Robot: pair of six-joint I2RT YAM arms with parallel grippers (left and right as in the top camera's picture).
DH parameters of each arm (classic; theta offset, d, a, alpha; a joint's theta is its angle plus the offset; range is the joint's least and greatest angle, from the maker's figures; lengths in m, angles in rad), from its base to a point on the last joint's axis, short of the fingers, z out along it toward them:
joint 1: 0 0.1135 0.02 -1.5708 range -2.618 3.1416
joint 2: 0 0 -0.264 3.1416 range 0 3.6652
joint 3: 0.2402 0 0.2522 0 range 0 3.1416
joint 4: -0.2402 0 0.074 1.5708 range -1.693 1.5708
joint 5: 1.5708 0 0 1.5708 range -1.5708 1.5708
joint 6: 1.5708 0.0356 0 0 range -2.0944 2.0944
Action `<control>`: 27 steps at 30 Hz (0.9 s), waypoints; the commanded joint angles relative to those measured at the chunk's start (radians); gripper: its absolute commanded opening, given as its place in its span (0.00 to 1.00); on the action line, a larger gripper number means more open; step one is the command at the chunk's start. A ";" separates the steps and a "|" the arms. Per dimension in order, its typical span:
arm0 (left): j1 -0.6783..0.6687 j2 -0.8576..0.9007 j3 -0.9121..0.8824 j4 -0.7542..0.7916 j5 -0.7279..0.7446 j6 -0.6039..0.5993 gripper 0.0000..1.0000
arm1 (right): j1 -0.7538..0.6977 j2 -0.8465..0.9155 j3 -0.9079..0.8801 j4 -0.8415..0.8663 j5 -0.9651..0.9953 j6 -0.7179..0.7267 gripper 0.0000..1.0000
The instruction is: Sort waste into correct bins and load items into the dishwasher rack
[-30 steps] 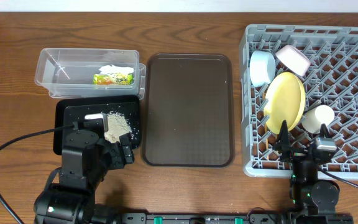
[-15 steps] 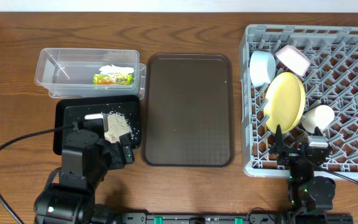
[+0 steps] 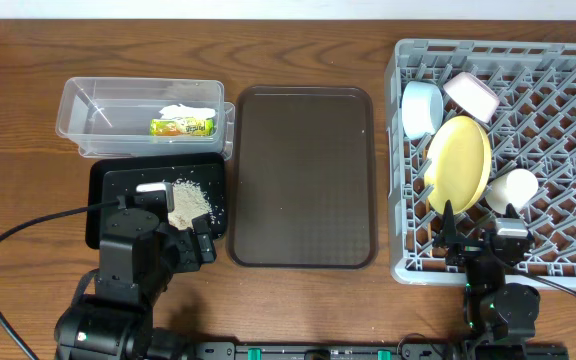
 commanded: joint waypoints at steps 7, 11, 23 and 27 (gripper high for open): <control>-0.005 0.000 -0.003 0.000 -0.011 -0.002 0.93 | 0.009 -0.006 -0.001 -0.004 -0.003 -0.019 0.99; -0.005 -0.003 -0.004 0.000 -0.011 -0.002 0.93 | 0.009 -0.006 -0.001 -0.004 -0.003 -0.019 0.99; 0.122 -0.305 -0.365 0.415 -0.007 0.063 0.93 | 0.009 -0.006 -0.001 -0.004 -0.003 -0.019 0.99; 0.134 -0.457 -0.541 0.612 -0.008 0.065 0.93 | 0.009 -0.006 -0.001 -0.004 -0.003 -0.019 0.99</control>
